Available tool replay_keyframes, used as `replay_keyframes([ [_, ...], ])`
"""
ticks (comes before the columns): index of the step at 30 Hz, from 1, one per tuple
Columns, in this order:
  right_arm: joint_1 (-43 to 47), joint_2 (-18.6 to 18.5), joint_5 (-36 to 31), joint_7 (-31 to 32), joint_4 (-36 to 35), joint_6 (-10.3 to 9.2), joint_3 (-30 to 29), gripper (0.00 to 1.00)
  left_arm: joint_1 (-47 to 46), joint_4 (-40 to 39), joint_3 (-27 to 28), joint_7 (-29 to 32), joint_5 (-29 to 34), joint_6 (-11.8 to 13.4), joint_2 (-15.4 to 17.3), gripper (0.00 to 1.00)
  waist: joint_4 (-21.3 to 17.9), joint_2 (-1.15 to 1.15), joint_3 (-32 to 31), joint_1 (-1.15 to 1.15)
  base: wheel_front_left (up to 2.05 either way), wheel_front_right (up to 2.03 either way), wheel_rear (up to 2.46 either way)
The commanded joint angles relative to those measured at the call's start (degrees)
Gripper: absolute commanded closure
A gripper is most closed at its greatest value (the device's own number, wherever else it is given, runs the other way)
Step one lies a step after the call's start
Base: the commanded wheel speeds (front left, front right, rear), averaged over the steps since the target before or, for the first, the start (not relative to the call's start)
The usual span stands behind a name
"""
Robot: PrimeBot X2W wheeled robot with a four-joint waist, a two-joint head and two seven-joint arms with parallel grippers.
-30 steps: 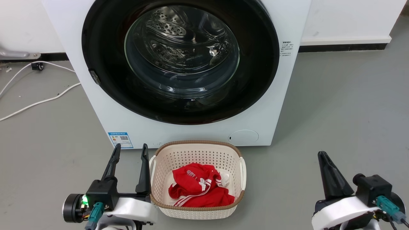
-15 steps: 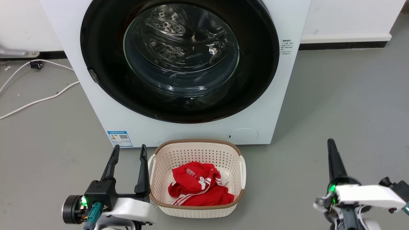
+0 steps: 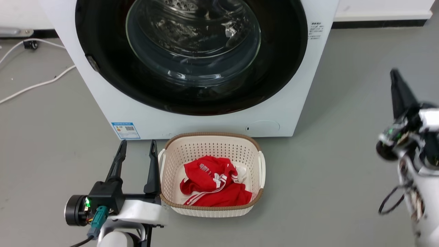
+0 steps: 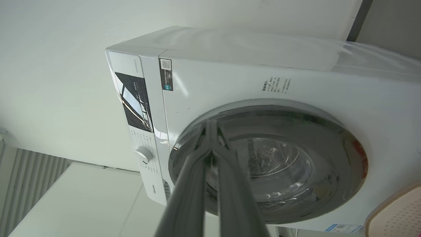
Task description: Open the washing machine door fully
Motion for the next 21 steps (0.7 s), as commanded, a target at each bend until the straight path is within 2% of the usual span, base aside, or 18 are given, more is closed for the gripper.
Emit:
replay_keyframes([
  [1,-2.84,-0.5,0.48,1.23,1.2,0.0,0.57,1.0,-0.92,-0.21,-0.02,-0.14,0.19,-0.17,-0.03,0.0,0.37,0.0,0.98,0.0,0.0,0.0,0.0],
  [9,-20.02,-6.55,-2.07,8.73,12.17,0.0,6.71,1.0,-3.45,-0.68,-0.65,-0.14,0.7,-0.35,-0.02,0.0,1.72,0.0,4.66,0.0,0.0,0.0,0.0],
  [10,-26.14,-7.82,-3.44,12.17,16.42,0.0,9.4,1.0,-4.29,-0.81,-0.88,-0.14,1.03,-0.38,-0.01,0.0,2.38,0.0,6.03,0.0,0.0,0.0,0.0],
  [17,-38.46,-7.43,-7.28,20.91,25.41,0.0,16.32,1.0,-6.31,-1.34,-1.37,-0.14,1.2,-0.39,-0.02,0.0,3.61,0.0,9.38,0.0,0.0,0.0,0.0],
  [21,-44.2,-7.03,-9.68,22.75,30.17,0.0,18.8,1.0,-7.55,-1.81,-1.9,-0.14,0.96,-0.11,-0.02,0.0,4.39,0.0,11.34,0.0,0.0,0.0,0.0],
])
